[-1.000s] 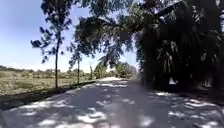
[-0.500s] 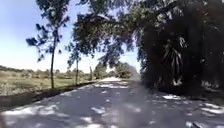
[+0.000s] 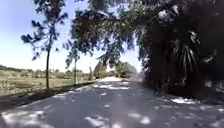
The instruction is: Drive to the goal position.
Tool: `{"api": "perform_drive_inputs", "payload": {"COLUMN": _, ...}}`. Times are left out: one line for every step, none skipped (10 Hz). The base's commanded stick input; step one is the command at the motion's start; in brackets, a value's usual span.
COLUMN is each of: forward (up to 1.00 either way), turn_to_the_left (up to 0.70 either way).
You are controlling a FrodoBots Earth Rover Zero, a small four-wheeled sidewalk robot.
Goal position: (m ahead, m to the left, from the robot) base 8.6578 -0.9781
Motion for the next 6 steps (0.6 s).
{"api": "perform_drive_inputs", "payload": {"forward": 0.70, "turn_to_the_left": 0.00}}
{"api": "perform_drive_inputs", "payload": {"forward": 0.49, "turn_to_the_left": 0.00}}
{"api": "perform_drive_inputs", "payload": {"forward": 0.00, "turn_to_the_left": 0.00}}
{"api": "perform_drive_inputs", "payload": {"forward": 0.00, "turn_to_the_left": 0.00}}
{"api": "perform_drive_inputs", "payload": {"forward": 0.00, "turn_to_the_left": 0.00}}
{"api": "perform_drive_inputs", "payload": {"forward": 0.00, "turn_to_the_left": 0.00}}
